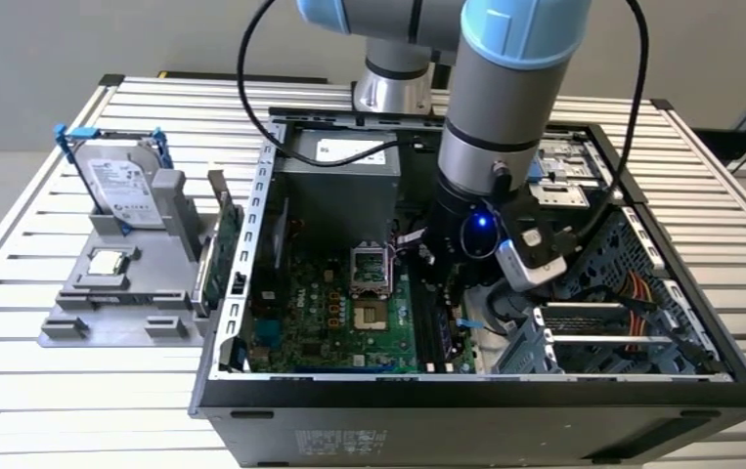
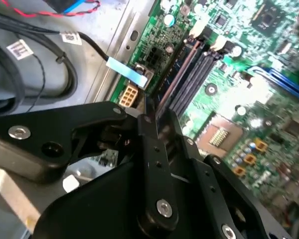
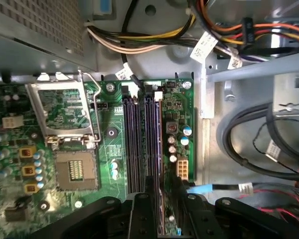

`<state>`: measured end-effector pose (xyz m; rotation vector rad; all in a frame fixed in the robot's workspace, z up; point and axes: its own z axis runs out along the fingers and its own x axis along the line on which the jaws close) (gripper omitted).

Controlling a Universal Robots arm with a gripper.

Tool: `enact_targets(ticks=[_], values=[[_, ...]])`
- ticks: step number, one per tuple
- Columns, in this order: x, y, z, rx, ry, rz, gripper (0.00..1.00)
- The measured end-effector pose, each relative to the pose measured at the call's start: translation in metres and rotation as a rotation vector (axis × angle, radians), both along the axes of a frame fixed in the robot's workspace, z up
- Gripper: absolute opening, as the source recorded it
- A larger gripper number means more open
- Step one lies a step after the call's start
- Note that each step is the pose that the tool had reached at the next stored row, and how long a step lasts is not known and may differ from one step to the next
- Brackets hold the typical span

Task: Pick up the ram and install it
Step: 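Press down the ram until it locks into place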

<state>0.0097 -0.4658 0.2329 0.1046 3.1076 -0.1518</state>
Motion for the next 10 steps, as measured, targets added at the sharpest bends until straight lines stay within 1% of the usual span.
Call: enact_targets(ticks=[1, 3, 5, 6, 10], values=[[0.0, 0.0, 0.0029, 0.0008, -0.0001, 0.0, 1.0], [0.0, -0.0001, 0.0069, 0.0063, 0.0009, 0.0, 1.0], [0.0, -0.0002, 0.0073, 0.007, 0.0012, 0.0, 1.0], [0.0, -0.0003, 0.0073, 0.007, 0.0012, 0.0, 0.0], [0.0, -0.0006, 0.0074, 0.0069, 0.0012, 0.0, 0.0]])
